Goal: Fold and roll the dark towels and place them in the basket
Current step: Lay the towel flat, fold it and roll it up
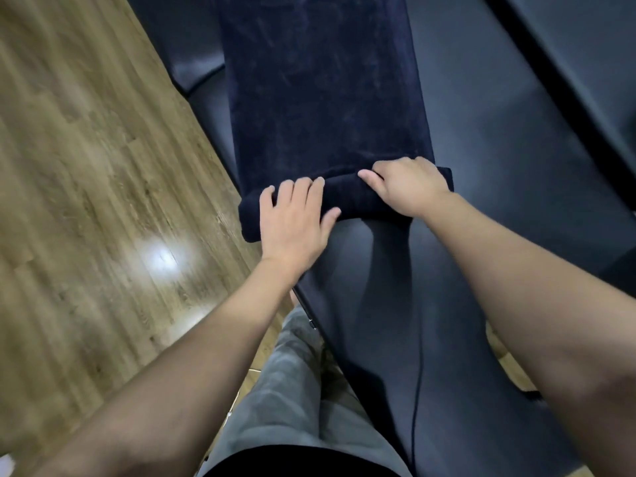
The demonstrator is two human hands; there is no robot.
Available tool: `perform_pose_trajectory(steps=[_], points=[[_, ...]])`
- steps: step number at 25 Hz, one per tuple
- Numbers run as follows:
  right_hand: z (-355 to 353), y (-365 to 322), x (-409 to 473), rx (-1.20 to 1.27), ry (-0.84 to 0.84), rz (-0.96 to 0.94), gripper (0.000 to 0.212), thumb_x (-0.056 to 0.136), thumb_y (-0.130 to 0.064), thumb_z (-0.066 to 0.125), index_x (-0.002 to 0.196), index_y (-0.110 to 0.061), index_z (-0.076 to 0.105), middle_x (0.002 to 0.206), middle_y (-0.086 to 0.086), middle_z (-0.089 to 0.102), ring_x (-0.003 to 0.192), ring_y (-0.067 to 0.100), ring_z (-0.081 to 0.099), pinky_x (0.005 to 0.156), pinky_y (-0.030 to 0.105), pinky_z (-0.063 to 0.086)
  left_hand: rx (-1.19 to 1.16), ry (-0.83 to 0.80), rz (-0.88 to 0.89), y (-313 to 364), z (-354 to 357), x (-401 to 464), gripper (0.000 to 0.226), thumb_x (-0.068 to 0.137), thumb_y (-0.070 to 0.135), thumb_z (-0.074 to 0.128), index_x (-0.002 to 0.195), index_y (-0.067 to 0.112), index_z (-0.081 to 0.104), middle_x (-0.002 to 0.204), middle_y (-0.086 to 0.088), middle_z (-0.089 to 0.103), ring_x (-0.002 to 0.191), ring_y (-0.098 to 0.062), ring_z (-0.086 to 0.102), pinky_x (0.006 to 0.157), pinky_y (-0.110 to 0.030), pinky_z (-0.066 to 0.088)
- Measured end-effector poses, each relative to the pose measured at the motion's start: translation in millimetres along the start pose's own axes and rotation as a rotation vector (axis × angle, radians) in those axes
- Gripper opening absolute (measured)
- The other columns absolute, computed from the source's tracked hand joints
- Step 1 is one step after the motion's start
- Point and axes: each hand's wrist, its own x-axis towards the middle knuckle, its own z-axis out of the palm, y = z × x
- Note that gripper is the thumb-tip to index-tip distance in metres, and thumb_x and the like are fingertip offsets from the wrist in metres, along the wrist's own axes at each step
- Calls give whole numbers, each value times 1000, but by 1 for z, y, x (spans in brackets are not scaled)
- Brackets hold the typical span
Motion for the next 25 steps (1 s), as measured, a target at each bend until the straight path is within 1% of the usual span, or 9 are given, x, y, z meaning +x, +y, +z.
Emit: perform_pose_trajectory(steps=[3, 6, 8, 12, 15, 18, 21, 22, 25], points=[[-13, -3, 15, 96, -102, 116, 58, 104, -60, 25, 83, -19, 61, 88, 4, 65, 86, 34, 61, 71, 42, 41, 20, -26, 37, -7, 7, 7, 67, 98, 68, 36, 131, 14, 57, 113, -3, 63, 98, -28, 57, 90, -45, 44], [13, -11, -7, -159, 298, 77, 48, 106, -48, 30, 100, -13, 62, 102, 11, 64, 91, 37, 56, 80, 47, 41, 14, -146, 91, -20, -5, 46, 67, 97, 73, 25, 105, 17, 61, 97, -4, 66, 87, -29, 60, 73, -43, 41], [24, -15, -21, -247, 458, 36, 45, 105, -47, 37, 109, -10, 63, 108, 11, 62, 92, 37, 54, 82, 49, 41, -70, -228, 58, -21, -13, 68, 62, 100, 68, 23, 98, 18, 59, 95, -7, 69, 88, -33, 64, 70, -40, 38], [33, -18, -11, -323, 473, 25, 54, 104, -54, 37, 118, -10, 64, 108, 10, 65, 92, 37, 58, 87, 51, 43, -190, -317, -63, -22, -22, 87, 54, 104, 60, 21, 91, 22, 56, 91, -7, 70, 86, -37, 64, 69, -39, 40], [24, -16, 10, -338, 464, 25, 50, 107, -48, 33, 89, -12, 63, 82, 7, 65, 73, 33, 56, 72, 45, 42, -85, -71, 44, -17, -14, 62, 49, 105, 54, 29, 107, 17, 61, 101, -5, 65, 89, -32, 61, 75, -45, 43], [-7, -20, 31, -181, 239, 25, 55, 107, -47, 23, 85, -14, 61, 79, 9, 69, 72, 35, 60, 74, 43, 39, 0, -79, 71, -10, -1, 39, 66, 100, 66, 31, 135, 15, 53, 120, -4, 60, 100, -29, 55, 86, -46, 41], [-15, -24, 43, 38, -12, 190, 58, 106, -51, 18, 98, -17, 64, 99, 10, 70, 93, 38, 63, 76, 42, 37, 31, -165, 123, -24, -10, 70, 71, 95, 76, 24, 116, 18, 60, 103, -1, 65, 90, -26, 58, 74, -40, 39], [-16, -29, 40, 11, 8, 221, 56, 106, -50, 20, 101, -16, 64, 102, 12, 70, 95, 38, 62, 77, 43, 38, 34, -215, 164, -29, -15, 86, 70, 94, 77, 22, 108, 19, 59, 100, -2, 66, 88, -26, 60, 71, -39, 37], [-5, -39, 18, -195, 330, 179, 45, 105, -47, 33, 106, -11, 60, 106, 13, 63, 90, 38, 55, 78, 48, 38, -89, -383, 205, -39, -26, 125, 67, 93, 79, 20, 98, 23, 57, 100, -5, 69, 92, -31, 64, 69, -38, 37]])
